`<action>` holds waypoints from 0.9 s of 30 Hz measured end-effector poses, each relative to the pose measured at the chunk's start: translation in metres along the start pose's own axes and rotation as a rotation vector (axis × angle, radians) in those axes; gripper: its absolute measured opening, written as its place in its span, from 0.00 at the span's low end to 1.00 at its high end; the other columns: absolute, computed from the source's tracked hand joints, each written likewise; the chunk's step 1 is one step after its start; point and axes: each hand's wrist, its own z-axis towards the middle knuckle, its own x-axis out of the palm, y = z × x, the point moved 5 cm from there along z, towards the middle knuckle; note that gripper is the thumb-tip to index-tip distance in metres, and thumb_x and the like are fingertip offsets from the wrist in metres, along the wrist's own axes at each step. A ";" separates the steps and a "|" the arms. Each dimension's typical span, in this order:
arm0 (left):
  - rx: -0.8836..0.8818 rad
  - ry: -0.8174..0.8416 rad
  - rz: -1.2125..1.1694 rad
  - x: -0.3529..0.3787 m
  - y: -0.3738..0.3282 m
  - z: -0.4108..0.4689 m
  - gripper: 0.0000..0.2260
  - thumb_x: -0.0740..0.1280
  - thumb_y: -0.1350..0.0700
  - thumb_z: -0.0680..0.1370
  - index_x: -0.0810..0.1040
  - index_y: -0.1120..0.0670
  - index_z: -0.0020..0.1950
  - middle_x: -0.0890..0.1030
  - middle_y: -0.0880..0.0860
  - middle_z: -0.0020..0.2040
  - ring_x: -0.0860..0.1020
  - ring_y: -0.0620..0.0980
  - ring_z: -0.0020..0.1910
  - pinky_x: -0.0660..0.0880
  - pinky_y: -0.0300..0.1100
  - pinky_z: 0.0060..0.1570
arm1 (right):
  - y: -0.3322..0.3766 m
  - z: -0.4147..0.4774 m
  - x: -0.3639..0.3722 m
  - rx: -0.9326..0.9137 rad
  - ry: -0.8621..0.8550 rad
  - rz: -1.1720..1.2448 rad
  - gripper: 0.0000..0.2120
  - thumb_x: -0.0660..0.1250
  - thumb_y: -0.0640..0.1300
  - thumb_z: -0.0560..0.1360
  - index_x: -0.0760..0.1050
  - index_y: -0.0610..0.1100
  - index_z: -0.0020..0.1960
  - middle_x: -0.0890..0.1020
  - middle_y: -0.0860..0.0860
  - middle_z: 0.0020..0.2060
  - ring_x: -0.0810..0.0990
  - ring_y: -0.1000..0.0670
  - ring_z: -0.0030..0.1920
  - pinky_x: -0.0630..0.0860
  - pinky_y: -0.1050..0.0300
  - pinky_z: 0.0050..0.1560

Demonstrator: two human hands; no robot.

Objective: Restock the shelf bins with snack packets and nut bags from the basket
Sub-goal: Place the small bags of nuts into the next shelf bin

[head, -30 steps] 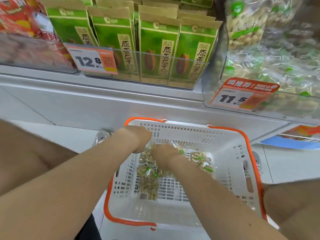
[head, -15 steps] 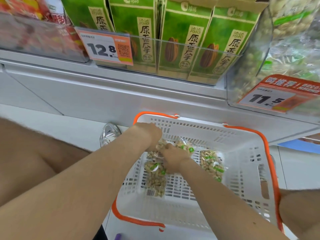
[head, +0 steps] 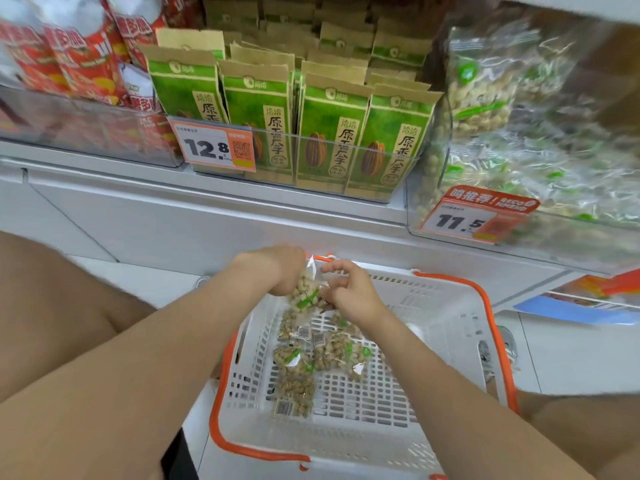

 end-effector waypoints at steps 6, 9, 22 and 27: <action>0.048 -0.325 -0.455 -0.040 -0.002 -0.021 0.18 0.57 0.46 0.88 0.76 0.55 0.47 0.81 0.53 0.42 0.82 0.59 0.46 0.70 0.45 0.42 | 0.055 -0.031 -0.020 -0.156 -0.173 -0.036 0.14 0.62 0.33 0.79 0.78 0.45 0.60 0.77 0.45 0.30 0.74 0.47 0.31 0.71 0.54 0.32; 0.105 -0.611 -0.602 -0.067 -0.003 -0.044 0.20 0.65 0.40 0.83 0.78 0.51 0.36 0.78 0.47 0.29 0.78 0.48 0.34 0.67 0.44 0.33 | 0.091 -0.047 -0.017 -0.330 -0.101 -0.167 0.09 0.61 0.41 0.81 0.77 0.44 0.59 0.77 0.47 0.26 0.79 0.43 0.28 0.77 0.49 0.31; 0.077 -1.061 -1.313 -0.133 -0.036 -0.101 0.19 0.59 0.37 0.84 0.74 0.48 0.40 0.75 0.44 0.34 0.74 0.46 0.36 0.71 0.49 0.41 | 0.235 -0.083 -0.051 -0.613 -0.390 -0.368 0.12 0.58 0.60 0.81 0.69 0.52 0.51 0.80 0.50 0.33 0.81 0.44 0.37 0.78 0.48 0.37; 0.058 -1.087 -1.165 -0.153 -0.059 -0.100 0.20 0.53 0.47 0.88 0.67 0.49 0.37 0.70 0.48 0.34 0.68 0.49 0.36 0.62 0.51 0.39 | 0.267 -0.077 -0.068 -0.564 -0.428 -0.481 0.14 0.57 0.50 0.81 0.63 0.47 0.37 0.71 0.51 0.34 0.69 0.45 0.41 0.63 0.51 0.39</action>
